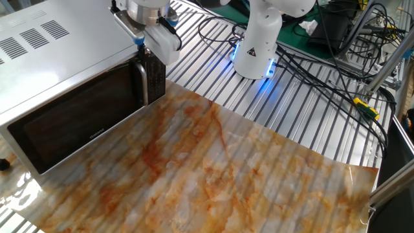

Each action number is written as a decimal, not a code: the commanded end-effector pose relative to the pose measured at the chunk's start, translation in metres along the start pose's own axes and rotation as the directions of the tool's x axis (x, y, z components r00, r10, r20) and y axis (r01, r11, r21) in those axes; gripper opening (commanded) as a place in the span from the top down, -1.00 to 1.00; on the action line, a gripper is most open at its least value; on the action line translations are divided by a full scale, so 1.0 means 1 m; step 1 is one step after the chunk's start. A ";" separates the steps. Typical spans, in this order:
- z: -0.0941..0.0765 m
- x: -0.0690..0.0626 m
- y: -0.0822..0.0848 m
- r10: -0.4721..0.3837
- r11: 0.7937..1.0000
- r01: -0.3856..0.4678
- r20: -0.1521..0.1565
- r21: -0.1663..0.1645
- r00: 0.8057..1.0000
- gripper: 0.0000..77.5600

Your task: Close the microwave door

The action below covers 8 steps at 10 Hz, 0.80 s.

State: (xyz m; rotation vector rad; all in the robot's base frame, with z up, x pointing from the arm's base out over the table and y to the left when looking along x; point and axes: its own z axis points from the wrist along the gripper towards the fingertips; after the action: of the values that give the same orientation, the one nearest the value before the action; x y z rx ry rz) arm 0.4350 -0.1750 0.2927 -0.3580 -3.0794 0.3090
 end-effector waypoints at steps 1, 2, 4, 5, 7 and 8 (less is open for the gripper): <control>0.000 -0.009 -0.039 0.040 0.997 -0.041 -0.009 -0.061 0.999 1.00; -0.008 -0.010 -0.032 0.050 0.996 -0.051 -0.017 -0.078 0.999 1.00; -0.020 -0.010 -0.019 0.067 0.994 -0.069 -0.022 -0.087 0.997 1.00; -0.023 -0.009 -0.015 0.071 0.992 -0.073 -0.018 -0.099 0.997 1.00; -0.023 -0.007 -0.005 0.072 0.991 -0.072 -0.010 -0.111 0.997 1.00; -0.023 -0.007 -0.002 0.078 0.987 -0.079 -0.011 -0.137 0.997 1.00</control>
State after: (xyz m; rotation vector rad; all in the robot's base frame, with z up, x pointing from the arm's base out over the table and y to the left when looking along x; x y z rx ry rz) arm 0.4393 -0.1765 0.3016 -0.4029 -3.0841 0.2058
